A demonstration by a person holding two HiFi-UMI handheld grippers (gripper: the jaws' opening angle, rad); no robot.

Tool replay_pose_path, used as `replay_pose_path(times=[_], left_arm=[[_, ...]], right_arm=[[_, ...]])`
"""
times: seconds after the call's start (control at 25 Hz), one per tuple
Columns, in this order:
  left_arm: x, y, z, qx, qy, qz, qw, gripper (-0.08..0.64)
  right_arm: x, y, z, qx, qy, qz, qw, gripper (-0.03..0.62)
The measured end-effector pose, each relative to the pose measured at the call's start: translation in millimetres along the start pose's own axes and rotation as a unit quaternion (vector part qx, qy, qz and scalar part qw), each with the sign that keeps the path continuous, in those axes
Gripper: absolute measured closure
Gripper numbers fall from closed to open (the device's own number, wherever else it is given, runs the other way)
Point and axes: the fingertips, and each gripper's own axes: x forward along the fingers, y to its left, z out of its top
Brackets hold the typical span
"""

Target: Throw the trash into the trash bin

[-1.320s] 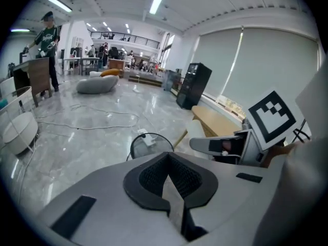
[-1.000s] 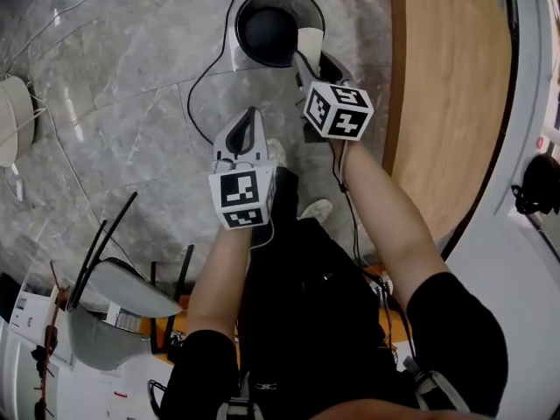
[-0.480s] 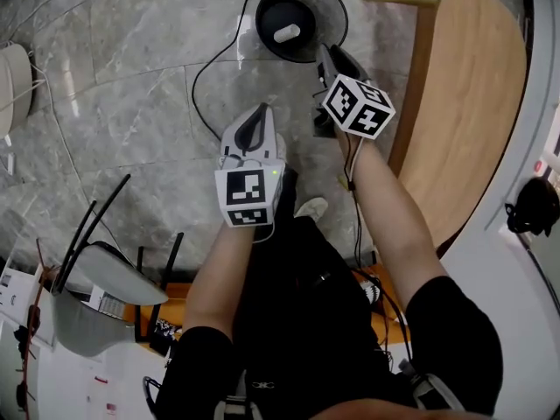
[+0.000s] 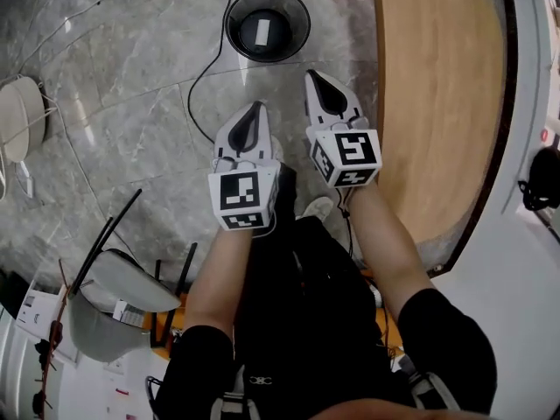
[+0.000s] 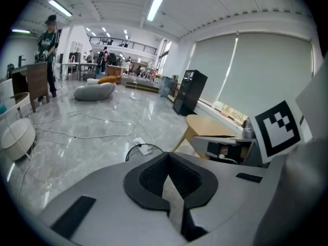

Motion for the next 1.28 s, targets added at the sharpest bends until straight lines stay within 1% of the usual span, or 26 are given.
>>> replay_pose_path(times=[0.16, 0.28, 0.44, 0.6, 0.64, 0.72, 0.8, 0.88, 1.0, 1.12, 1.28], left_arm=[[-34.2, -44.6, 25.2, 0.029, -0.015, -0.013, 0.9994, 0.548], [-60.7, -83.3, 51.4, 0.050, -0.031, -0.026, 0.9979, 0.548], [-112.9, -147.3, 95.8, 0.075, -0.067, -0.041, 0.9941, 0.548], [-178.8, -206.5, 126.6, 0.066, -0.087, -0.049, 0.9927, 0.548], [-196.4, -220.6, 133.0, 0.071, -0.091, -0.050, 0.9920, 0.548], [-227.7, -249.4, 153.0, 0.097, -0.108, -0.050, 0.9881, 0.548], [-256.0, -275.9, 179.2, 0.116, -0.133, -0.048, 0.9831, 0.548], [-287.9, -299.2, 196.7, 0.115, -0.152, -0.041, 0.9808, 0.548], [-335.7, -329.7, 212.8, 0.113, -0.176, -0.033, 0.9774, 0.548], [-380.6, -358.3, 231.5, 0.130, -0.208, -0.034, 0.9687, 0.548], [-425.6, -387.2, 256.9, 0.131, -0.255, -0.053, 0.9566, 0.548]], right_arm=[[-85.0, -9.3, 30.6, 0.015, -0.040, -0.030, 0.999, 0.581], [-156.4, -21.2, 58.6, 0.019, -0.078, -0.060, 0.995, 0.581], [-256.8, -45.1, 86.6, 0.010, -0.118, -0.113, 0.986, 0.581], [-369.5, -61.1, 104.9, 0.014, -0.145, -0.158, 0.977, 0.581], [-397.8, -63.7, 109.6, 0.017, -0.152, -0.165, 0.974, 0.581], [-446.8, -72.8, 125.4, 0.019, -0.173, -0.177, 0.969, 0.581], [-488.0, -82.4, 149.6, 0.020, -0.201, -0.183, 0.962, 0.581], [-530.7, -83.6, 172.5, 0.021, -0.223, -0.183, 0.957, 0.581], [-590.2, -74.9, 203.8, 0.026, -0.252, -0.172, 0.952, 0.581], [-638.1, -65.2, 230.8, 0.013, -0.276, -0.169, 0.946, 0.581], [-681.1, -49.9, 263.4, -0.010, -0.299, -0.170, 0.939, 0.581]])
